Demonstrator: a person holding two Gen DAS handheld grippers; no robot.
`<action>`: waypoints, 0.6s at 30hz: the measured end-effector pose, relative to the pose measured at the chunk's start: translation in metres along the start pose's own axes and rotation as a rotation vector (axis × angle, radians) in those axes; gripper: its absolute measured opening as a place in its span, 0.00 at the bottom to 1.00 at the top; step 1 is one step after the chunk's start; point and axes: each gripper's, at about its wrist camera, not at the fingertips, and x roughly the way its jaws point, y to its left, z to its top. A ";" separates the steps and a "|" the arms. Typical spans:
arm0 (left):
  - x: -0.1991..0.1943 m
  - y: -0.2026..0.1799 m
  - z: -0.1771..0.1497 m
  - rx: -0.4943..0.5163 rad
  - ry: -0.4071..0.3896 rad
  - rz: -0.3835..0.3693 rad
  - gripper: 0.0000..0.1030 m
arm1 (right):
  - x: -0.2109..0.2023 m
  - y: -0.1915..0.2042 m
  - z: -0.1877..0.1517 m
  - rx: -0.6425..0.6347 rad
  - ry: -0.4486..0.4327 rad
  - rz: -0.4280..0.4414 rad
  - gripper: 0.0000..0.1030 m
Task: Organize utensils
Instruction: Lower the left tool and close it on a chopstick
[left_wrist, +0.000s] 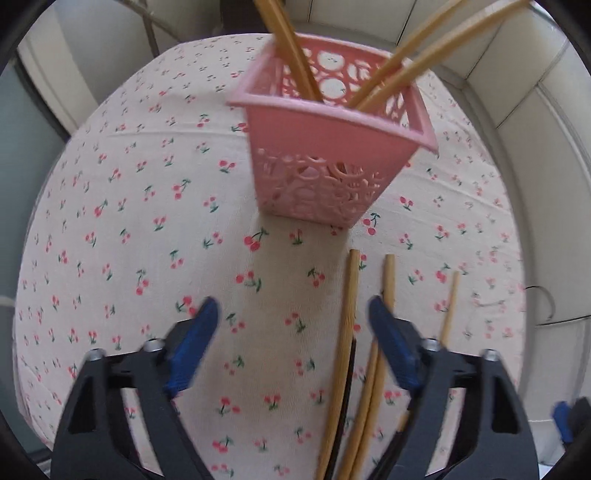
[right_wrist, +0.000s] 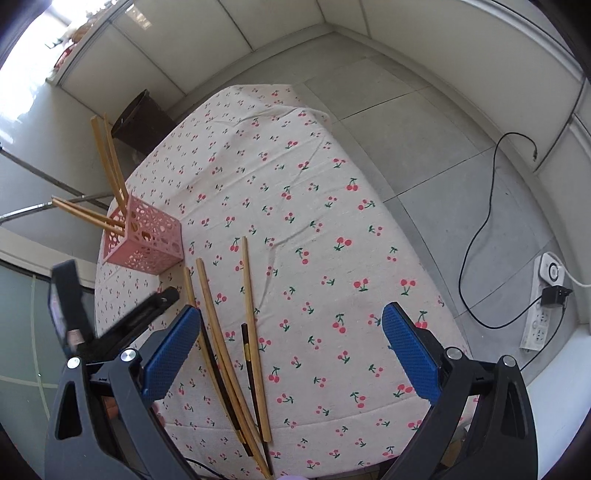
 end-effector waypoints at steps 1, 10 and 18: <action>0.004 -0.001 0.000 -0.004 0.012 -0.003 0.63 | -0.001 -0.002 0.002 0.006 0.001 0.003 0.93; 0.019 -0.024 -0.005 0.080 -0.056 0.031 0.36 | 0.006 0.000 0.006 0.011 0.009 -0.017 0.93; 0.000 0.003 -0.010 0.063 -0.061 -0.101 0.06 | 0.031 0.029 0.006 -0.045 0.044 -0.026 0.93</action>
